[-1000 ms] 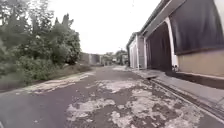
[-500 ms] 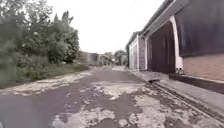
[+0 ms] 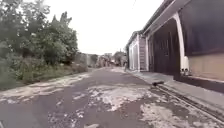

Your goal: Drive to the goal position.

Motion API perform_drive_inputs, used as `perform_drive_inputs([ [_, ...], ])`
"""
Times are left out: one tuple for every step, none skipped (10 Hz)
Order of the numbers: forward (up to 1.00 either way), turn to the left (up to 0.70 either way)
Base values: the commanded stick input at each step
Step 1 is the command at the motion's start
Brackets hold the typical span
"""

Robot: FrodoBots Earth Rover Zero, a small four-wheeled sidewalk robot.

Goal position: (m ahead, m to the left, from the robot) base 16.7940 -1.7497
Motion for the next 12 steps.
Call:
perform_drive_inputs([
  [0.70,0.00],
  [0.70,0.00],
  [0.70,0.00],
  [0.70,0.00],
  [0.70,0.00],
  [0.70,0.00],
  [0.70,0.00],
  [0.70,0.00],
  [0.70,0.00],
  [0.70,0.00],
  [0.70,0.00],
  [0.70,0.00],
])
